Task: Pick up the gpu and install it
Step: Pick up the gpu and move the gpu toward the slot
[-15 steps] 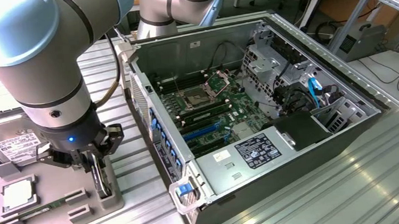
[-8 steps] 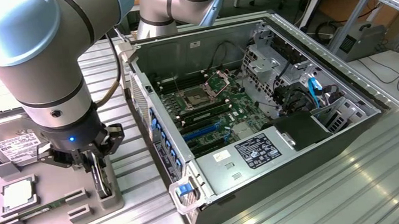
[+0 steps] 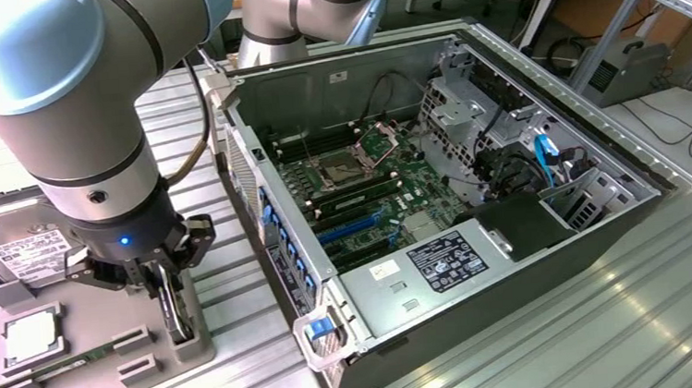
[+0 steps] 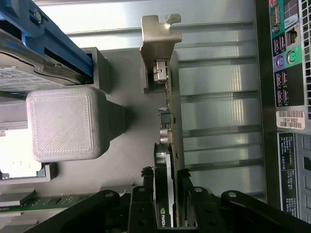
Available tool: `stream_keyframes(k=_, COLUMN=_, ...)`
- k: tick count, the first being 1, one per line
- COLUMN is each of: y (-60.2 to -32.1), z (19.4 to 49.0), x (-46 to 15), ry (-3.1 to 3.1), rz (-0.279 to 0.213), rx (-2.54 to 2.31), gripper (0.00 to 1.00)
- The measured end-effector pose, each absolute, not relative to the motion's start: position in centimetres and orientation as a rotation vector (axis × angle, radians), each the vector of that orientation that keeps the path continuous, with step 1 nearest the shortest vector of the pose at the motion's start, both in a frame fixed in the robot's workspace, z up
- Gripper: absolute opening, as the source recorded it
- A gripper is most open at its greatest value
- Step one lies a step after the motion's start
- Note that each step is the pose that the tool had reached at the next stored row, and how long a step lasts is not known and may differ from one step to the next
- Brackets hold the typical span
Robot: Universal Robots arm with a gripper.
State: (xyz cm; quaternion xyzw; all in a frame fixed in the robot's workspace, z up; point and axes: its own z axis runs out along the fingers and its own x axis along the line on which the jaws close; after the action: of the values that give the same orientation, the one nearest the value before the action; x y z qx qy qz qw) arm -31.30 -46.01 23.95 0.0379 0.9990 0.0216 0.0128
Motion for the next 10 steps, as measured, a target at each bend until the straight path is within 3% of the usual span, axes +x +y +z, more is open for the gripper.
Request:
stream_keyframes(k=1, y=-46.01, z=23.95, x=-31.30, ry=3.113, rz=0.067, rx=0.118, gripper=0.27)
stream_keyframes(k=10, y=-46.01, z=23.96, x=-31.30, ry=3.113, rz=0.067, rx=0.118, gripper=0.27)
